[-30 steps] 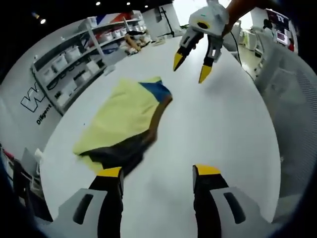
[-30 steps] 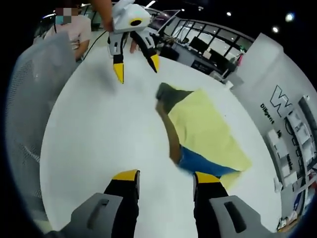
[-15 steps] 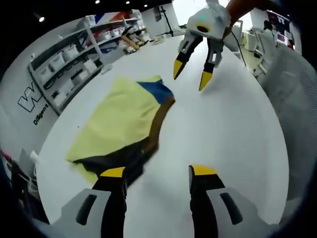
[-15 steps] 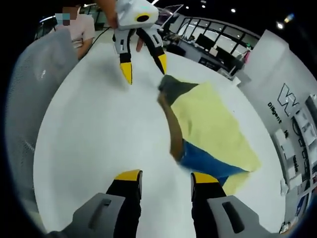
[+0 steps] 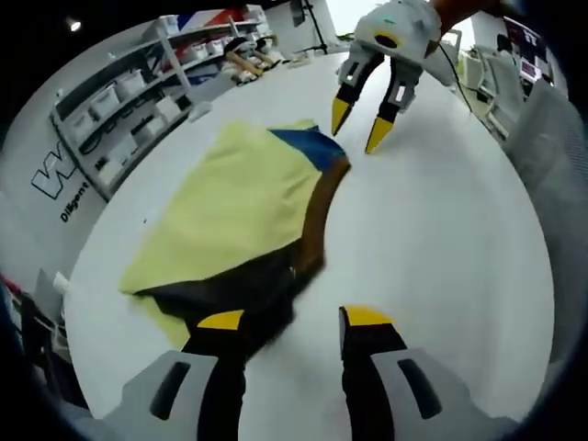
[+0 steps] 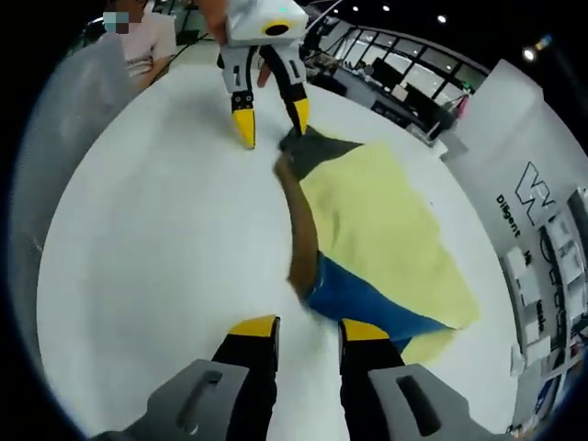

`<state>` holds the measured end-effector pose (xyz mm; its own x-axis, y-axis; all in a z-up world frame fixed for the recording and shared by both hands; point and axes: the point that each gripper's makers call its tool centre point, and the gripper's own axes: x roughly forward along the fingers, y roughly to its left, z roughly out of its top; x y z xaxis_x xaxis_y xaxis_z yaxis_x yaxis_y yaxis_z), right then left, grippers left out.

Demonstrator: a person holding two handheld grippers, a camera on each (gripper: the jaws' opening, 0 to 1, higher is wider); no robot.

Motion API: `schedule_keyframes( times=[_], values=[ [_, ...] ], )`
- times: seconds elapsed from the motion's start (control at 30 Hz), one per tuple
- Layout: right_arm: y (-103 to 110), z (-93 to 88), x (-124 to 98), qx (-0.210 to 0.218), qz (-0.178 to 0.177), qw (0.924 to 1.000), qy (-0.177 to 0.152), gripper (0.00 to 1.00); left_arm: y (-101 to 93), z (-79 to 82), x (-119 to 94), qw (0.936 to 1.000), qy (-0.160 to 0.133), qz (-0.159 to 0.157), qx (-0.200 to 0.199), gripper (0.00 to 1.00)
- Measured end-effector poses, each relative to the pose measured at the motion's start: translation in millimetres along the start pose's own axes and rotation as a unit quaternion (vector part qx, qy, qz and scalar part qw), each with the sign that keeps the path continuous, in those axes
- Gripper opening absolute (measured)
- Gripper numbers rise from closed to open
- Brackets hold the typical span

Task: Fold the garment on the visible template until the final outline fits inside the template.

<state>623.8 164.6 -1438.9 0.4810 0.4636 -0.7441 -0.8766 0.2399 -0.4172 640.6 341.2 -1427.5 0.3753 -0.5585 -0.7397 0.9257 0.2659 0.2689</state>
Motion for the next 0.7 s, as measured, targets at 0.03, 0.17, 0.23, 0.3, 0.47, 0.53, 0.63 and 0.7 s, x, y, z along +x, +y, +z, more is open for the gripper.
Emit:
schedule_keyframes(
  times=[0.03, 0.17, 0.23, 0.3, 0.47, 0.53, 0.63, 0.7],
  values=[
    [-1, 0.6, 0, -0.006, 0.002, 1.0000, 0.001, 0.17, -0.7, 2.2, 1, 1.0000, 0.000, -0.001, 0.007, 0.38],
    [-5, 3.2, 1, -0.018, 0.002, 0.9998, -0.005, 0.21, -0.1, 7.3, 8, 0.9999, -0.004, -0.008, 0.013, 0.36],
    [-8, 3.4, 3, -0.021, 0.009, 0.9997, -0.005, 0.22, -0.8, 10.2, 9, 0.9998, -0.006, -0.011, 0.016, 0.35],
    [-10, 3.6, 6, -0.022, 0.019, 0.9996, -0.005, 0.22, -1.7, 13.5, 12, 0.9995, -0.011, -0.019, 0.021, 0.34],
    [-16, 1.4, 12, 0.069, 0.046, 0.9965, -0.001, 0.19, 3.2, 16.9, 17, 0.9991, -0.007, -0.031, 0.027, 0.34],
    [-14, 4.2, 13, 0.052, 0.055, 0.9971, -0.009, 0.15, 4.4, 17.8, 20, 0.9991, -0.003, -0.040, 0.011, 0.32],
    [-6, 6.0, 13, 0.041, 0.083, 0.9957, -0.003, 0.05, 7.5, 19.5, 28, 0.9991, 0.001, -0.039, 0.019, 0.25],
    [-4, 4.9, 16, 0.025, 0.099, 0.9947, 0.000, 0.00, 4.3, 18.5, 30, 0.9987, 0.003, -0.050, -0.007, 0.20]
  ],
)
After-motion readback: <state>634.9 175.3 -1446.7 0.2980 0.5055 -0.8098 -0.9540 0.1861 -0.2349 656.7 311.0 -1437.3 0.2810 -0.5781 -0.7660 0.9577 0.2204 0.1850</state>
